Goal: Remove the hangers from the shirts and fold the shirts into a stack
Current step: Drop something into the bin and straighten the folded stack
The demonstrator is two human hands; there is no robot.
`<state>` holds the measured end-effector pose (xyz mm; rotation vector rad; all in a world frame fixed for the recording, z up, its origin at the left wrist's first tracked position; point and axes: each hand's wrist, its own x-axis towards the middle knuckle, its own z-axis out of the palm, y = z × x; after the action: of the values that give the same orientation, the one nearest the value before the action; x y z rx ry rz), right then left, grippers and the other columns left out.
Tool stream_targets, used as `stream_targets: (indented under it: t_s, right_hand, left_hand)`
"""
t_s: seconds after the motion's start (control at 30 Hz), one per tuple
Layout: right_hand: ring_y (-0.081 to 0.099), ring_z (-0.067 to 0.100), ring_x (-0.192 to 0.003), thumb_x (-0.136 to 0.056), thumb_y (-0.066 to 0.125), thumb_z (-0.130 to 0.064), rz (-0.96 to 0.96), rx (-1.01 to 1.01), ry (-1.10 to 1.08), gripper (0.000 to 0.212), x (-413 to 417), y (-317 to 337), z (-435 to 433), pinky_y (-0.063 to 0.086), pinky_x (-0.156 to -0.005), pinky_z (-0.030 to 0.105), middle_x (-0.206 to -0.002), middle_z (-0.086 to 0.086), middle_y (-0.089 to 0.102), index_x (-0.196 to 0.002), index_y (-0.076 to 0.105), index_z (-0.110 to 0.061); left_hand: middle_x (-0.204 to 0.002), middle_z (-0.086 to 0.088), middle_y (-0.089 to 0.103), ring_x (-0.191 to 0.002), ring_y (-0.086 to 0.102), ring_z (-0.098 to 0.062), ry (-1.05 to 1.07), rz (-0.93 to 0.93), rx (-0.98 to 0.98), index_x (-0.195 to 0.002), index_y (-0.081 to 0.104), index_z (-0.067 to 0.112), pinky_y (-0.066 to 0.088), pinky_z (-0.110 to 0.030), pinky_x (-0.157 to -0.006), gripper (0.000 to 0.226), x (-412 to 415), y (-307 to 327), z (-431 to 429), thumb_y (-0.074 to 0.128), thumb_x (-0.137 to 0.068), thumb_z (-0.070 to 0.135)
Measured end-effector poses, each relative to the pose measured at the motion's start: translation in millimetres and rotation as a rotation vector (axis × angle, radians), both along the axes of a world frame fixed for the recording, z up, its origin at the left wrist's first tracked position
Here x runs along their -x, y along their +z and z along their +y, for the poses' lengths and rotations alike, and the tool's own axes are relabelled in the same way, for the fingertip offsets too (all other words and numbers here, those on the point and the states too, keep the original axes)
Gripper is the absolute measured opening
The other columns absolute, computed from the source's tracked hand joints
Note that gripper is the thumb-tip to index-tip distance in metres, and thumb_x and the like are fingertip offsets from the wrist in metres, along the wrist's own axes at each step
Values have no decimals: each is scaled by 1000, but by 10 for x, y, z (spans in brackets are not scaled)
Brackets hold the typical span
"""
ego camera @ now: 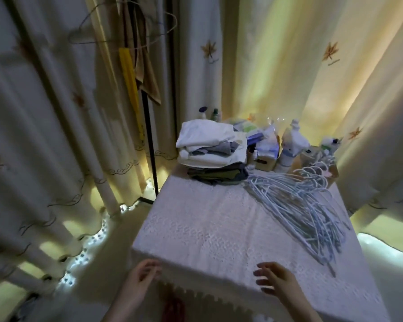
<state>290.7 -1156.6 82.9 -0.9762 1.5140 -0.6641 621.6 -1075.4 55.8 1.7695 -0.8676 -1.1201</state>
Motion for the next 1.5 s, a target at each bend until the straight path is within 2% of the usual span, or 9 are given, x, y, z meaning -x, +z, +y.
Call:
stream_targets:
  t_s: [0.2, 0.4, 0.5, 0.67, 0.8, 0.93, 1.17, 1.3, 1.5]
  right_hand:
    - [68, 31, -81, -97, 50, -12, -19, -35, -88, 15, -514, 210, -1133, 54, -76, 40, -90, 13, 72, -98, 64, -7]
    - [67, 27, -88, -97, 50, -16, 12, 1, -91, 14, -738, 413, -1924, 55, -82, 40, -98, 9, 70, -106, 60, -12]
    - [66, 26, -87, -97, 50, -15, 23, 1, -116, 16, -758, 431, -2360, 55, -79, 39, -99, 9, 68, -111, 57, -10]
    - [57, 24, -80, -96, 52, -13, 68, 30, -156, 34, -813, 399, -3125, 49, -70, 36, -109, 14, 57, -128, 46, -3]
    - [49, 23, -118, -95, 52, -14, 69, 98, -125, 57, -852, 346, -3584, 47, -85, 36, -145, 11, 39, -146, 27, -13]
    - [43, 24, -127, -95, 50, -11, 138, 147, 20, 55, -969, 293, -3857, 42, -100, 37, -148, 11, 37, -146, 27, -12]
    - [59, 38, -100, -94, 45, -18, 102, 106, -29, 26, -1112, 422, -4158, 50, -90, 50, -109, 24, 61, -111, 54, -1]
    - [42, 24, -69, -90, 39, -6, 102, 133, -54, 17, -1183, 547, -4249, 34, -62, 31, -72, 13, 45, -78, 49, 0]
    - [56, 29, -113, -96, 40, -17, 102, 48, -90, 41, -1152, 469, -4175, 51, -94, 46, -130, 14, 55, -135, 48, -8]
  left_hand:
    - [-78, -12, 66, -69, 59, -25, -76, -115, -9, -97, 59, -4, 47, -8, -53, 14, -787, 373, -1435, 47, -92, -10]
    - [-101, -7, 68, -93, 63, -22, -296, -333, 73, -102, 65, 14, 47, -27, -75, 13, -879, 862, -3022, 59, -92, 9]
    - [-119, 1, 57, -105, 53, -12, -407, -467, 244, -114, 61, 19, 42, -25, -84, 26, -577, 1007, -3738, 63, -89, 13]
    - [-144, -4, 39, -133, 34, -24, -573, -707, 403, -134, 49, 20, 27, -37, -112, 61, 23, 1107, -4570, 74, -79, 26]
    - [-158, 6, 11, -147, 3, -22, -785, -1071, 228, -149, 19, 32, 2, -48, -116, 98, 251, 978, -4863, 73, -70, 56]
    - [-159, 6, -2, -147, -9, -26, -855, -1335, 162, -150, -2, 31, -4, -52, -116, 120, 337, 802, -4906, 71, -62, 68]
    - [-159, -3, -6, -145, -10, -36, -829, -1500, 192, -149, -14, 27, -5, -55, -115, 126, 460, 626, -4972, 62, -61, 77]
    - [-159, -8, -10, -144, -12, -40, -815, -1513, 270, -147, -20, 26, -8, -56, -115, 129, 523, 534, -4962, 59, -60, 79]
    - [-159, -9, -4, -145, -7, -36, -793, -1581, 286, -148, -17, 24, -7, -51, -116, 119, 600, 429, -4937, 65, -72, 63]
